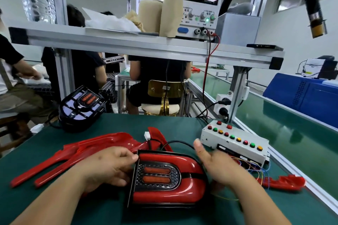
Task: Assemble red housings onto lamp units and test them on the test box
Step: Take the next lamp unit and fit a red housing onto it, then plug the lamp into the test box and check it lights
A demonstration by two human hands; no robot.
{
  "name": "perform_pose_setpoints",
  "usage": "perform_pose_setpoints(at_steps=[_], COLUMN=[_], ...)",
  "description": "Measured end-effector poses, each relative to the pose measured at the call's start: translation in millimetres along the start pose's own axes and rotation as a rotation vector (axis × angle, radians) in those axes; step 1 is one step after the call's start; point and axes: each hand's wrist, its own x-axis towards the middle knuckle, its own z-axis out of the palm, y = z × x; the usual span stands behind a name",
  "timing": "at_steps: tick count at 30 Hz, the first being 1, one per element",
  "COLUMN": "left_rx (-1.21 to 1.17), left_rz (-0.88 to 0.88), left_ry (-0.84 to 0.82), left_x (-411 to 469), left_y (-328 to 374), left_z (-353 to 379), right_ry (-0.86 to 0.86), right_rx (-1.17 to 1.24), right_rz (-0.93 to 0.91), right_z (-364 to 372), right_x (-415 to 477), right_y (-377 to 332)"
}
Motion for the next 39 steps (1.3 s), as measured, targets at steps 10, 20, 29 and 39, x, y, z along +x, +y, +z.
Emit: perform_pose_setpoints(at_steps=[10, 20, 29, 39], left_rx=[0.147, 0.959, 0.077, 0.02], left_rz=[0.095, -0.142, 0.295, 0.781], left_ry=[0.35, 0.327, 0.573, 0.298], left_x=[75, 151, 142, 101], left_y=[42, 47, 73, 113], left_z=[-23, 16, 28, 73], right_ry=[0.404, 0.386, 0.573, 0.867], right_rx=[-0.542, -0.609, -0.378, 0.018], right_rz=[-0.007, 0.068, -0.055, -0.279], right_z=[-20, -4, -3, -7], right_x=[40, 48, 42, 27], right_y=[45, 54, 42, 30])
